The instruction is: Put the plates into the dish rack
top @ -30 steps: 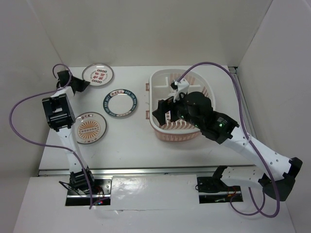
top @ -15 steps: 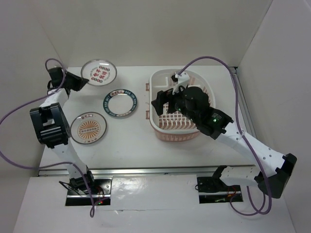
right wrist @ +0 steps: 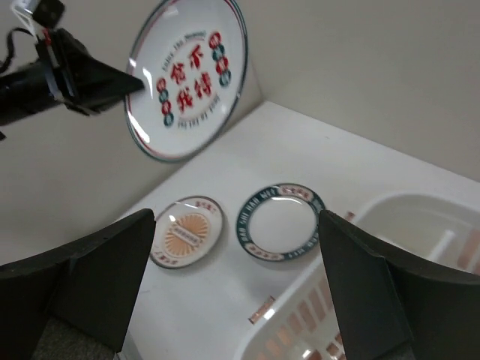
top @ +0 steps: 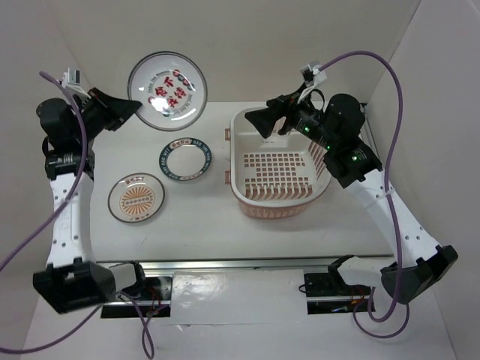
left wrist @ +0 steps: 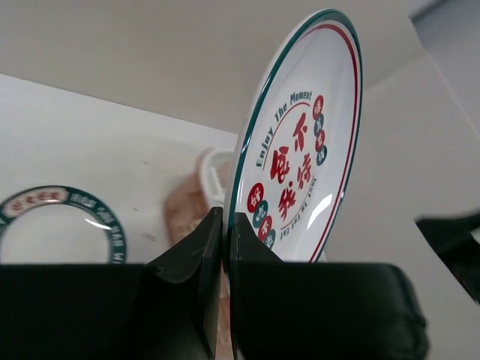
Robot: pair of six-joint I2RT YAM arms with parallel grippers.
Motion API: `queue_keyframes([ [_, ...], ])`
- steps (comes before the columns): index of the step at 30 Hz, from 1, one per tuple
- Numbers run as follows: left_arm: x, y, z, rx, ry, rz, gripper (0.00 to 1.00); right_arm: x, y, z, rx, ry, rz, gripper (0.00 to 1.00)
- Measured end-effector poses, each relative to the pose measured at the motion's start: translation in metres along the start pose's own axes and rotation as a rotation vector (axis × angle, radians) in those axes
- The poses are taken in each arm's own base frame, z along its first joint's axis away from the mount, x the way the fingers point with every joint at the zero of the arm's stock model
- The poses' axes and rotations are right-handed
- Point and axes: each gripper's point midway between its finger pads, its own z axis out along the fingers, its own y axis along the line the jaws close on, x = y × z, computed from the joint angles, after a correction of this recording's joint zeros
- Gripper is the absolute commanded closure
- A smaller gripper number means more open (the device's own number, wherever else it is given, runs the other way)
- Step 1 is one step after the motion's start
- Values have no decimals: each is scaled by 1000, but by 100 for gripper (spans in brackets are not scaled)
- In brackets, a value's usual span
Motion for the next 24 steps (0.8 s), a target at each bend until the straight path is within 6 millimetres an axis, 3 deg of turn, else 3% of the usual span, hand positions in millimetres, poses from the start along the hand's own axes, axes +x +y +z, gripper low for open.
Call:
queue_keyframes([
  [3, 27, -57, -28, 126, 43, 73, 100, -16, 21, 2, -102, -37, 9, 6],
  [6, 50, -98, -49, 228, 80, 130, 100, -11, 32, 5, -160, -21, 27, 6],
  [10, 77, -122, -61, 308, 132, 156, 100, 4, 35, 14, -192, 20, 50, 7],
  [14, 101, -126, -57, 331, 199, 133, 100, 20, 34, 23, -202, 59, 71, 14],
  [18, 121, -121, -50, 332, 256, 104, 100, 32, 39, 27, -218, 86, 85, 56],
  [19, 126, -120, -48, 333, 267, 99, 100, 34, 40, 28, -221, 89, 89, 76],
  [21, 131, -116, -45, 324, 275, 93, 100, 36, 42, 28, -223, 91, 112, 90],
  [24, 131, -113, -41, 318, 258, 123, 100, 33, 42, 29, -208, 83, 162, 100],
])
